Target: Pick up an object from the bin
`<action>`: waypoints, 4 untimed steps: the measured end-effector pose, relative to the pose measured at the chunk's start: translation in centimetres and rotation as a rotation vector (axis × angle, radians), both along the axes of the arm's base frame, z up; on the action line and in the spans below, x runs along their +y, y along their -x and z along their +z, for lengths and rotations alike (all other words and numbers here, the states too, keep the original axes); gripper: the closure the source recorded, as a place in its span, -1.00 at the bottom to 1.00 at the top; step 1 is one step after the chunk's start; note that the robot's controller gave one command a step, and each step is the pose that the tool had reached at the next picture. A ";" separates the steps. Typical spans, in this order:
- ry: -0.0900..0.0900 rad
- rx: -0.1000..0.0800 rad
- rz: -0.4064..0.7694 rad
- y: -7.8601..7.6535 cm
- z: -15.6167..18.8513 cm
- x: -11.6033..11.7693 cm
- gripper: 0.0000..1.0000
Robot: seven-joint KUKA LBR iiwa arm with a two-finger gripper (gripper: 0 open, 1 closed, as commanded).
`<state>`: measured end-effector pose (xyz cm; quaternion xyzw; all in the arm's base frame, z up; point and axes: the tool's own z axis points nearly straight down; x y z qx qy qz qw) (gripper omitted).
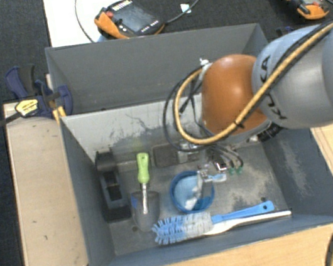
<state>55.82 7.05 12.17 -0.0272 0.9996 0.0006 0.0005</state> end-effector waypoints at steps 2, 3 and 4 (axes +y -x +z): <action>-0.001 0.002 -0.140 1.2 -1.0 3.3 -1.00; 0.000 -0.006 -0.244 1.7 -0.1 2.0 -1.00; -0.001 0.002 -0.184 1.2 -2.0 2.7 -1.00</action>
Offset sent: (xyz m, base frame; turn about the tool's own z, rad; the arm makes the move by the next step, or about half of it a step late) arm -0.0123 0.0317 -0.0092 0.1441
